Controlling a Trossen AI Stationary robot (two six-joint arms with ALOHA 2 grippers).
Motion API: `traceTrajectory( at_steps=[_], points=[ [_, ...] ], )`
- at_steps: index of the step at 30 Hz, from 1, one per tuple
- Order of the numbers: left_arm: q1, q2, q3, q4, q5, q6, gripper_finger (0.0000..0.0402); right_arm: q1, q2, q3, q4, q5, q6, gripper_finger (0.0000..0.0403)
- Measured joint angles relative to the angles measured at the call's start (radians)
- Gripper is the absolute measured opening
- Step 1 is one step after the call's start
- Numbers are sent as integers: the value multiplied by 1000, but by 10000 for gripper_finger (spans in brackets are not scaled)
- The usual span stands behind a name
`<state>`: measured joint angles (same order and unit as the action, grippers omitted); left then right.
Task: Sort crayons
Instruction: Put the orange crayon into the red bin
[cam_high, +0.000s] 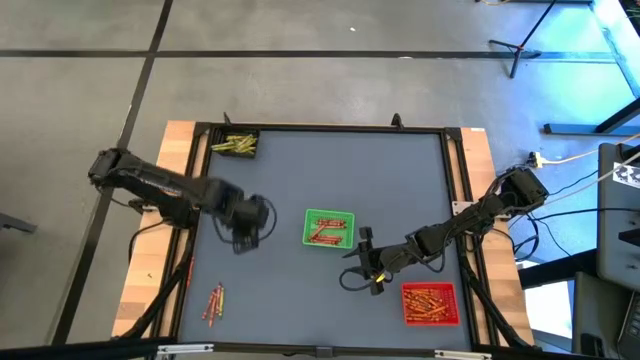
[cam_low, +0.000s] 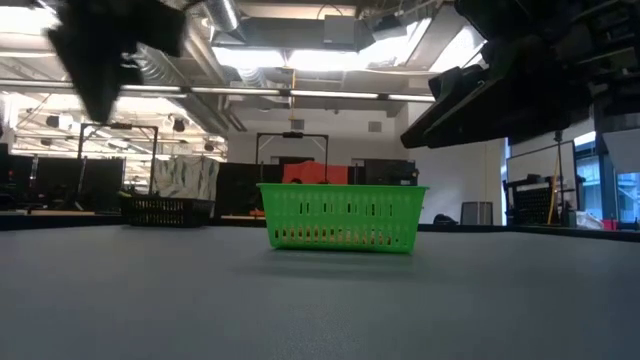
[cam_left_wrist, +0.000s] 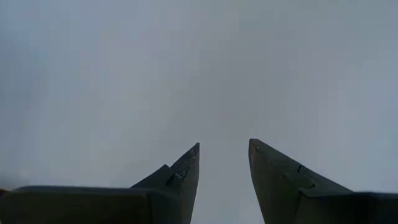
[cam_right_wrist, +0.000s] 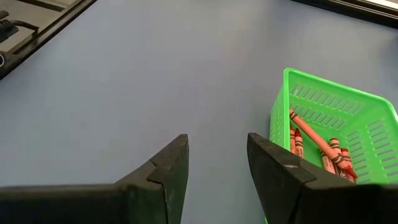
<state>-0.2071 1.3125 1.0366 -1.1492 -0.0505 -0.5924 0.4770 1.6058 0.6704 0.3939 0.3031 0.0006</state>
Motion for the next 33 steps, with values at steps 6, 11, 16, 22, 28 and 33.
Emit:
traceTrajectory(
  at_steps=[6,11,16,22,28,33],
  points=[
    [-225,76,-27,24,63,-227,122,0,0,0,0,0,2,160],
    [-356,169,-34,38,212,-358,122,0,0,0,1,0,3,160],
    [-458,254,-34,85,404,-508,122,0,0,0,0,0,3,160],
    [-564,350,-34,119,528,-611,122,0,0,0,0,0,3,160],
    [-627,466,-34,77,537,-579,122,0,0,0,0,0,3,160],
    [-640,540,-34,56,531,-526,122,0,0,0,0,0,19,160]
  ],
)
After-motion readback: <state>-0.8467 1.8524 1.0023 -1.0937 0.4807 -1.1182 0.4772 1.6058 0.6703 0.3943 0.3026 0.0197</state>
